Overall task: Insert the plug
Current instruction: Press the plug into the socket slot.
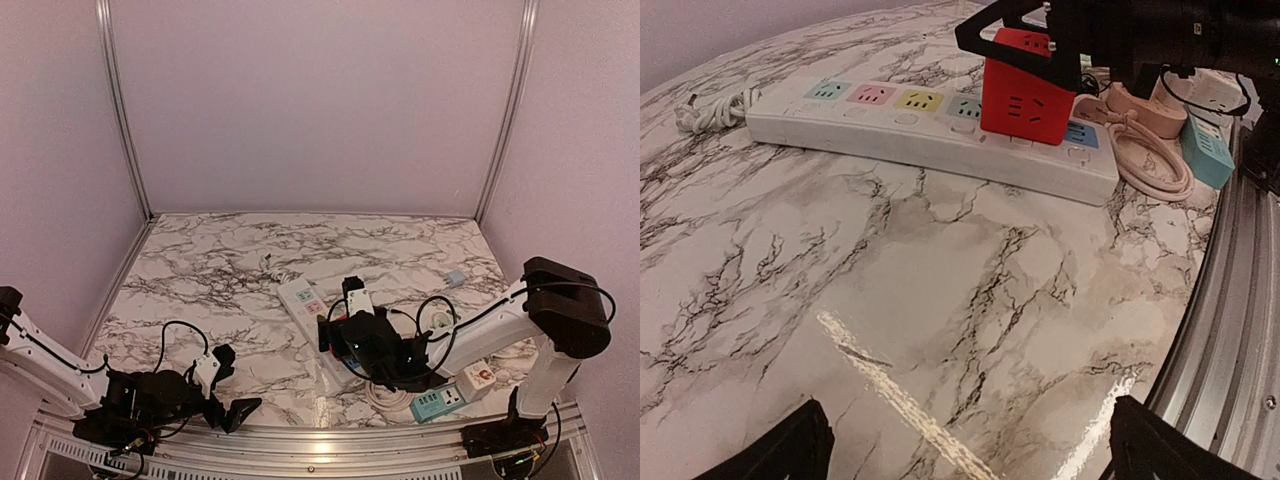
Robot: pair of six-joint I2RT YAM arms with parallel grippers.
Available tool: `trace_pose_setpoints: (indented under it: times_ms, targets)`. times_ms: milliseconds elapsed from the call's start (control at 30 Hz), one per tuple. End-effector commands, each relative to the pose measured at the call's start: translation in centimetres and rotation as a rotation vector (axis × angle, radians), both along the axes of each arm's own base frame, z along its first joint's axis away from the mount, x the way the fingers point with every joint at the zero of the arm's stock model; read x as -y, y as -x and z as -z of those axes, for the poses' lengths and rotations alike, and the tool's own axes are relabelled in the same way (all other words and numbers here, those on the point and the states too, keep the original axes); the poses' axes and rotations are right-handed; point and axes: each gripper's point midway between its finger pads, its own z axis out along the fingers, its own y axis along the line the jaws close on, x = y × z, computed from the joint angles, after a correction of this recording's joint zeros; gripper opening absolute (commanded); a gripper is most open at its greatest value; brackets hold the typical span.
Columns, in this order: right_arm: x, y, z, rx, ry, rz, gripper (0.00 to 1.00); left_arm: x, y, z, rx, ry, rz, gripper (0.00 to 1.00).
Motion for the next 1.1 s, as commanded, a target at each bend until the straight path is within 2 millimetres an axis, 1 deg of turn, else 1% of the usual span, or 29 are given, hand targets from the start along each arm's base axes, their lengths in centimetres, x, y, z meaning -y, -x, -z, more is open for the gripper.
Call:
trace_pose_setpoints:
  times_ms: [0,33,100,200,300,433,500,567,600,667,767,833,967,1000,1067]
  targets:
    - [2.4,0.2,5.8,-0.081,0.169,0.074,0.99,0.8,0.1,-0.4,0.044,0.007,-0.003,0.99]
    - [2.3,0.4,5.9,-0.083,0.162,0.063,0.98,0.9,0.2,-0.2,0.051,-0.005,-0.005,0.99]
    - [1.8,0.8,4.6,-0.055,0.126,0.029,0.99,1.0,0.4,-0.1,0.057,-0.015,-0.001,0.99]
    - [0.9,1.4,1.3,-0.01,0.069,-0.012,0.98,0.9,0.6,0.1,0.061,-0.014,0.003,0.99]
    - [0.9,2.0,-2.4,0.034,0.017,-0.021,0.99,0.7,0.7,0.3,0.061,-0.009,0.005,0.99]
    - [2.2,2.5,-6.5,0.087,-0.065,-0.02,0.99,0.7,0.7,0.6,0.063,-0.013,0.003,0.99]
    - [3.6,2.5,-7.7,0.117,-0.079,0.012,0.99,0.9,0.7,0.9,0.063,-0.024,0.006,0.99]
    - [5.2,2.3,-8.2,0.136,-0.071,0.057,0.99,1.1,0.8,1.3,0.062,-0.036,0.009,0.99]
    - [5.7,2.1,-8.2,0.138,-0.065,0.073,0.98,1.2,0.8,1.4,0.062,-0.039,0.011,0.99]
    - [6.7,1.9,-7.8,0.138,-0.041,0.104,0.99,1.4,0.8,1.6,0.063,-0.043,0.012,0.99]
    - [7.5,1.3,-5.8,0.116,0.002,0.134,0.99,1.6,0.9,1.7,0.063,-0.047,0.015,0.99]
    - [7.4,1.1,-4.1,0.098,0.04,0.137,0.99,1.5,0.8,1.6,0.065,-0.042,0.014,0.99]
    - [6.1,0.7,-0.3,0.052,0.143,0.127,0.98,1.3,0.7,1.5,0.067,-0.038,0.005,0.99]
    - [6.1,0.6,1.3,0.027,0.194,0.131,0.99,1.1,0.7,1.5,0.067,-0.038,0.004,0.99]
    - [5.9,0.6,2.7,0.001,0.222,0.142,0.98,0.8,0.6,1.4,0.071,-0.034,-0.004,0.99]
